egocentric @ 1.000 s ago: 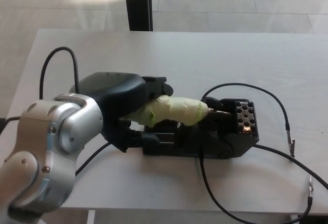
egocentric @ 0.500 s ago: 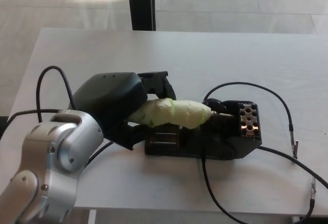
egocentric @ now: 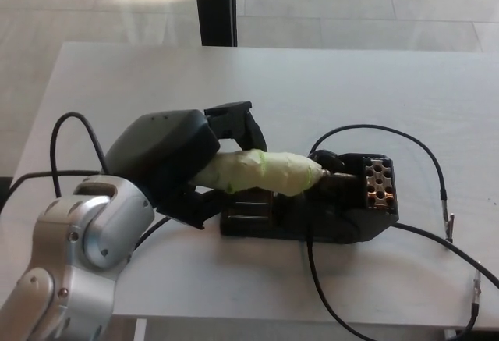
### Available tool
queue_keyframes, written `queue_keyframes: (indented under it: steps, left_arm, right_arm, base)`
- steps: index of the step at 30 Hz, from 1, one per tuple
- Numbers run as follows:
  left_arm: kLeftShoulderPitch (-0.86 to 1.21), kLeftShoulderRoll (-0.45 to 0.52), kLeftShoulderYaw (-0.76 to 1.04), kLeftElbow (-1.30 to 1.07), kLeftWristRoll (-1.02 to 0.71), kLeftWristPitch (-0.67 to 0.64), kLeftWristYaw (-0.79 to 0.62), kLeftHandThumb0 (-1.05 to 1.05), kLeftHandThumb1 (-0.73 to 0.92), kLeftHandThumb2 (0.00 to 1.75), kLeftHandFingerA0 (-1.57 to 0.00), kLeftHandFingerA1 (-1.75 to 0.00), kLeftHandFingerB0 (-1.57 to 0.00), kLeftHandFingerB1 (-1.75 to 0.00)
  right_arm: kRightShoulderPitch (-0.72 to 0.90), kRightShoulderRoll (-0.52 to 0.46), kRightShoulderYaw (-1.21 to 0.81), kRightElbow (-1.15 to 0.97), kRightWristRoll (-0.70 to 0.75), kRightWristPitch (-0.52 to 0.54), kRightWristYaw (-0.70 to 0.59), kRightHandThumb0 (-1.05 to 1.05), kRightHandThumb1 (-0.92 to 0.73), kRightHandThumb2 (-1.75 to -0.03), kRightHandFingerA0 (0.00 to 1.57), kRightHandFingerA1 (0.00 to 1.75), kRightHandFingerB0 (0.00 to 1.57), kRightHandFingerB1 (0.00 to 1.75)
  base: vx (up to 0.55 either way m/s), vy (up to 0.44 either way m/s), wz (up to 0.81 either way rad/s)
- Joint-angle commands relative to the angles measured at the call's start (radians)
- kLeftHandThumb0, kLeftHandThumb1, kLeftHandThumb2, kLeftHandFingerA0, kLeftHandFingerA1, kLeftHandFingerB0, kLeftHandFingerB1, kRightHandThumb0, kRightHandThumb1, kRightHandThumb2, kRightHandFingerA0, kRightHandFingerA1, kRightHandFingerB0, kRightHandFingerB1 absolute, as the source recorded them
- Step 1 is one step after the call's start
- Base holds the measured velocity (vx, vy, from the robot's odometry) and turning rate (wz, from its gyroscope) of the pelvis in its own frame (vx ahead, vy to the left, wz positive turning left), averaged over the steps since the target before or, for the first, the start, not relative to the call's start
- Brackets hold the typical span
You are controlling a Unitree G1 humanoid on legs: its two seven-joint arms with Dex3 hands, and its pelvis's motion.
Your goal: Use the left hand of the robot to grab the soldering gun kept on the middle of the table and pull it out of its base and keep it on the left side of the base
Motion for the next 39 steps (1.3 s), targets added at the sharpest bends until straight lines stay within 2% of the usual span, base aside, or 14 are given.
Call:
queue_keyframes:
  steps: [1,2,3,5,6,18,21,22,25,26,32,35,37,39]
  left_arm:
    - [-0.022,0.019,0.061,-0.023,-0.068,0.002,-0.050,-0.16,0.55,1.12,-1.14,-1.44,-0.89,-1.26]
    - [-0.033,0.036,0.072,-0.022,-0.069,-0.008,-0.060,-0.09,0.56,1.13,-0.84,-1.75,-0.68,-1.60]
    - [-0.058,0.079,0.095,-0.016,-0.073,-0.038,-0.081,-0.14,0.54,1.15,-1.19,-1.45,-0.93,-1.27]
    - [-0.101,0.136,0.122,-0.031,-0.077,-0.018,-0.139,-0.09,0.55,1.16,-0.86,-1.75,-0.75,-1.55]
    - [-0.115,0.157,0.138,-0.034,-0.094,-0.013,-0.158,-0.15,0.53,1.15,-1.19,-1.42,-0.95,-1.25]
    - [-0.158,0.451,0.313,-0.071,-0.220,-0.107,-0.286,-0.05,0.58,1.04,-0.89,-1.75,-0.73,-1.59]
    - [-0.115,0.454,0.341,-0.100,-0.248,-0.090,-0.289,-0.04,0.54,1.11,-0.91,-1.75,-0.73,-1.62]
    - [-0.066,0.452,0.362,-0.098,-0.268,-0.112,-0.280,-0.06,0.52,1.16,-0.89,-1.75,-0.74,-1.59]
    - [-0.015,0.456,0.371,-0.134,-0.261,-0.057,-0.301,-0.05,0.53,1.09,-0.85,-1.72,-0.72,-1.48]
    - [0.022,0.449,0.371,-0.143,-0.251,-0.045,-0.293,-0.08,0.52,1.09,-0.84,-1.74,-0.74,-1.52]
    - [0.146,0.308,0.352,-0.123,-0.243,0.020,-0.195,-0.08,0.56,1.13,-0.92,-1.67,-0.78,-1.41]
    - [0.258,0.087,0.347,-0.018,-0.287,0.071,-0.067,-0.10,0.55,1.19,-1.02,-1.65,-0.79,-1.48]
    - [0.305,0.004,0.325,0.066,-0.268,0.009,0.012,-0.19,0.53,1.21,-0.99,-1.68,-0.77,-1.52]
    - [0.332,-0.047,0.307,0.120,-0.265,-0.022,0.040,-0.18,0.49,1.28,-1.03,-1.64,-0.80,-1.49]
  right_arm:
    - [0.000,-0.020,-0.009,0.000,0.019,0.027,-0.005,-0.98,-0.69,-0.99,1.57,1.17,0.64,1.32]
    - [-0.002,-0.020,-0.010,0.005,0.020,0.025,-0.004,-1.00,-0.68,-1.03,1.57,1.13,0.71,1.29]
    - [-0.008,-0.021,-0.009,0.017,0.019,0.020,-0.004,-1.00,-0.62,-1.26,1.57,1.23,0.76,1.19]
    - [-0.004,-0.020,-0.015,0.009,0.029,0.023,0.008,-1.02,-0.72,-0.94,1.57,1.18,0.77,1.29]
    - [-0.005,-0.021,-0.012,0.011,0.024,0.023,0.003,-1.02,-0.74,-0.93,1.57,1.18,0.77,1.30]
    - [-0.014,-0.032,-0.006,0.030,0.016,0.020,-0.008,-1.05,-0.83,-0.81,1.57,1.17,0.82,1.28]
    - [-0.011,-0.034,-0.005,0.040,0.014,0.017,-0.009,-1.05,-0.63,-1.23,1.57,1.25,0.83,1.21]
    - [-0.014,-0.033,-0.008,0.042,0.018,0.023,-0.013,-1.05,-0.81,-0.80,1.57,1.16,0.74,1.30]
    - [-0.012,-0.042,0.003,0.044,0.002,0.011,-0.014,-1.05,-0.82,-0.82,1.57,1.14,0.72,1.31]
    - [-0.010,-0.042,0.003,0.040,0.004,0.010,-0.006,-1.05,-0.61,-1.22,1.57,1.24,0.83,1.22]
    - [-0.036,-0.047,0.009,0.062,0.003,0.020,-0.002,-1.05,-0.78,-0.81,1.57,1.15,0.84,1.26]
    - [-0.023,-0.038,0.014,0.048,0.007,0.013,0.011,-1.05,-0.61,-1.26,1.57,1.26,0.98,1.22]
    - [-0.022,-0.035,0.018,0.046,0.007,0.012,0.015,-1.05,-0.77,-0.82,1.57,1.16,0.94,1.21]
    - [-0.026,-0.033,0.016,0.052,0.010,0.019,0.016,-1.05,-0.61,-1.25,1.57,1.28,1.00,1.19]
  base:
    - [0.00,0.000,0.00]
    - [0.00,0.000,0.00]
    - [0.00,0.000,0.00]
    - [0.00,0.000,0.00]
    - [0.00,0.000,0.00]
    - [0.00,0.000,0.00]
    - [0.00,0.000,0.00]
    - [0.00,0.000,0.00]
    - [0.00,0.000,0.00]
    - [0.00,0.000,0.00]
    - [0.00,0.000,0.00]
    - [0.00,0.000,0.00]
    - [0.00,0.000,0.00]
    - [0.00,0.000,0.00]
